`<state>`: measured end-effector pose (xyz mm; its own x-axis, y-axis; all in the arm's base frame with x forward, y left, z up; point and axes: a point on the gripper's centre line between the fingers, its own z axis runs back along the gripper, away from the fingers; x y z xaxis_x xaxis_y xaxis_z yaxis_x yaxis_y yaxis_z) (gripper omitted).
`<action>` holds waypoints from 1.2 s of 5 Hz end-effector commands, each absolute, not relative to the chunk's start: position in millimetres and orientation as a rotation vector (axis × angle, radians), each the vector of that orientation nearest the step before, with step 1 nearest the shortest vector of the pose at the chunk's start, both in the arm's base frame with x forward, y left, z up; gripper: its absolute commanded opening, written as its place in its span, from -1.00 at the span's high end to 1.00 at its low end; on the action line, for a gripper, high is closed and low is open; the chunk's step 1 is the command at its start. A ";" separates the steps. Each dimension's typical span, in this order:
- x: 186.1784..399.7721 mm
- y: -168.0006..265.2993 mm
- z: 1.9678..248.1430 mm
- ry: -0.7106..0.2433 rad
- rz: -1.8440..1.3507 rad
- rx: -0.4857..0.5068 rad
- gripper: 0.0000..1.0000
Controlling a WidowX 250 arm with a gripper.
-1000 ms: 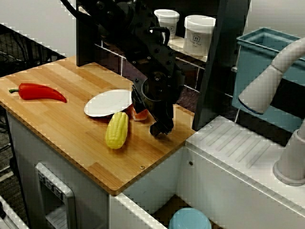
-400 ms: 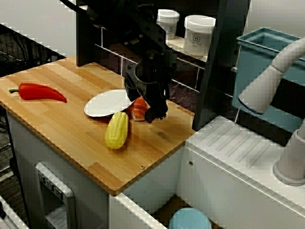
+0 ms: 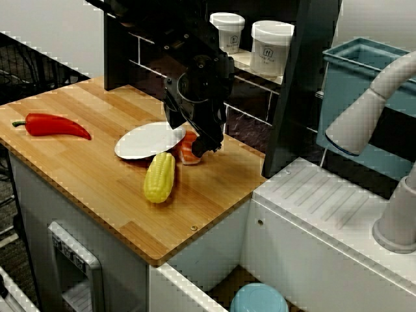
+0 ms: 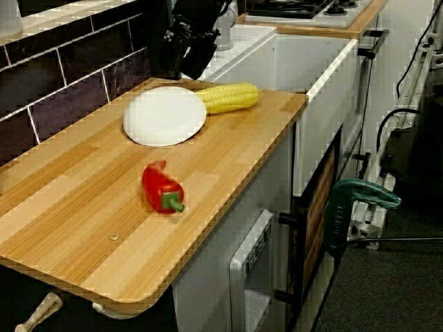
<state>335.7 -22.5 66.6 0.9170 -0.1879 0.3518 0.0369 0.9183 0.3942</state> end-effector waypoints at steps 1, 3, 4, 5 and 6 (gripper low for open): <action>332.4 -17.3 79.9 -0.456 -0.102 0.389 -1.00; 318.1 -13.0 75.6 -0.441 -0.109 0.397 -1.00; 313.1 -10.4 74.3 -0.432 -0.124 0.406 -1.00; 312.8 -4.2 74.1 -0.426 -0.112 0.407 -1.00; 313.1 -1.0 69.0 -0.426 -0.099 0.417 -1.00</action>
<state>315.6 1.9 59.8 0.9215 -0.1828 0.3427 0.0245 0.9079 0.4184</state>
